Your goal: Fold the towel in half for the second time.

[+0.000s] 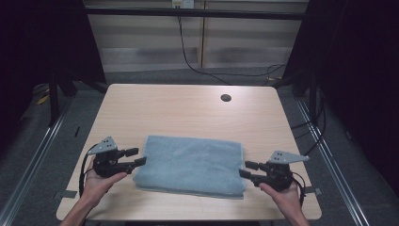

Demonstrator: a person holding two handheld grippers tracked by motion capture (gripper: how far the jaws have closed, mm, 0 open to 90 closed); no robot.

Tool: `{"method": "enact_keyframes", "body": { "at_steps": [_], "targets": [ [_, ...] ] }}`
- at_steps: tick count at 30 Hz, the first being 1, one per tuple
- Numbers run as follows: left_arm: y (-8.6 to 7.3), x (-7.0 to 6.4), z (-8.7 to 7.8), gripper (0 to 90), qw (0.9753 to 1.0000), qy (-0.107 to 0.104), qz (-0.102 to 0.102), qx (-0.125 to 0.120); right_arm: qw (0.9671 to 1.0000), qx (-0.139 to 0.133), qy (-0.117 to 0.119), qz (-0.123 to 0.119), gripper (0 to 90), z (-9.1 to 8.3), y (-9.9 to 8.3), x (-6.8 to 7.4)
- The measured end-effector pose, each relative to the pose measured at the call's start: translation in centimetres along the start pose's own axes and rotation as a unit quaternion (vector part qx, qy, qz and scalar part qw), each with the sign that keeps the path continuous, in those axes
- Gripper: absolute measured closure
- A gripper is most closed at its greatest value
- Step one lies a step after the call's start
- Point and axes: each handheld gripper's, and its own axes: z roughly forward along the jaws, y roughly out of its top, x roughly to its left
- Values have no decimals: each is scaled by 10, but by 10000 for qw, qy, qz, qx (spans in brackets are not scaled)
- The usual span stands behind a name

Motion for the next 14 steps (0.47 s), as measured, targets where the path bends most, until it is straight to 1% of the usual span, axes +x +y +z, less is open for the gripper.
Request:
{"method": "enact_keyframes", "body": {
  "at_steps": [1,2,3,4,5,6,7,8,9,10,11,12,14],
  "targets": [
    [1,4,2,395,9999,153,6,27,9999,-58,-122,20,508,1,3,-5],
    [-1,9,3,383,9994,346,-54,55,9996,-111,-233,85,480,3,4,-10],
    [-3,14,2,361,9990,383,-197,66,9993,-141,-315,146,467,3,4,-15],
    [-8,18,0,340,9987,377,-341,32,9989,-171,-388,184,464,4,3,-19],
    [-13,20,-3,335,9981,461,-413,57,9984,-227,-463,240,444,4,1,-22],
    [-19,23,-7,328,9975,558,-439,64,9980,-218,-526,290,421,3,-2,-24],
    [-25,25,-10,318,9967,611,-531,58,9977,-161,-587,283,408,3,-4,-26],
    [-30,26,-12,314,9961,665,-572,111,9970,-109,-722,249,391,1,-7,-26],
    [-33,25,-15,285,9962,682,-520,175,9966,-85,-789,241,370,0,-10,-26],
    [-34,25,-17,266,9960,703,-522,185,9962,-70,-815,290,357,-1,-12,-27],
    [-35,24,-21,259,9954,784,-520,194,9957,-69,-873,315,344,-2,-14,-28],
    [-35,23,-22,233,9948,824,-580,137,9946,-68,-971,362,327,-4,-17,-30],
    [-35,20,-25,198,9953,782,-570,86,9936,-79,-1042,438,310,-6,-21,-31]
  ]
}}
